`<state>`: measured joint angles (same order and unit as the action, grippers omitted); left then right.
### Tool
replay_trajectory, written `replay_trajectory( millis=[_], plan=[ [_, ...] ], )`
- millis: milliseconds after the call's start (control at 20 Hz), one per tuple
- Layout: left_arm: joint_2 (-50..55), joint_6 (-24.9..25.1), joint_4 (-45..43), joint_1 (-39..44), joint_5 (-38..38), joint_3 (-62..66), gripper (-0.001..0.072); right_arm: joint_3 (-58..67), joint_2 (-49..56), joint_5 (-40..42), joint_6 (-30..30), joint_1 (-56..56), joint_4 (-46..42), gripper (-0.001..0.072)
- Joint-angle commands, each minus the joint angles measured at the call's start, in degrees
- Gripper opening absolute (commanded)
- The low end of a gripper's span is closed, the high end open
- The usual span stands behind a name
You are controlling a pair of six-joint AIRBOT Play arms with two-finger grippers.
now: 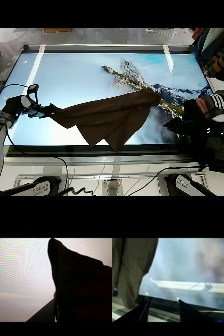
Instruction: Fold the clothes and pants, and hang the long-sleeved shirts on hangers.
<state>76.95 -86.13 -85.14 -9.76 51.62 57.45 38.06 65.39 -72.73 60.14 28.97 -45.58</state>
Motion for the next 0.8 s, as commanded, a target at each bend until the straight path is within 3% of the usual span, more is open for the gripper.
replay_trajectory(
  millis=[0, 300, 450, 650, 750],
  plan=[
    [0.0, 0.0, -0.1, 0.0, 0.0, 0.0, 0.0011, -8.4, 0.1, 7.4, 0.0, -6.3, 9.0, 0.0407],
    [0.0, 0.0, 0.4, 0.0, 0.0, 0.0, 0.0011, -8.5, 6.3, 24.1, 9.9, -22.4, 11.9, 0.0406],
    [0.0, 0.0, 0.3, 0.0, 0.0, 0.0, 0.0011, -7.7, 10.9, 22.3, 9.6, -25.4, 17.7, 0.0406],
    [0.0, 0.0, 0.3, 0.0, 0.0, 0.0, 0.0011, -5.1, 13.8, 25.8, 9.4, -29.2, 19.0, 0.0403],
    [0.0, 0.0, 0.4, 0.0, 0.0, 0.0, 0.0011, -3.9, 14.5, 30.5, 9.5, -31.2, 19.1, 0.0322]
  ],
)
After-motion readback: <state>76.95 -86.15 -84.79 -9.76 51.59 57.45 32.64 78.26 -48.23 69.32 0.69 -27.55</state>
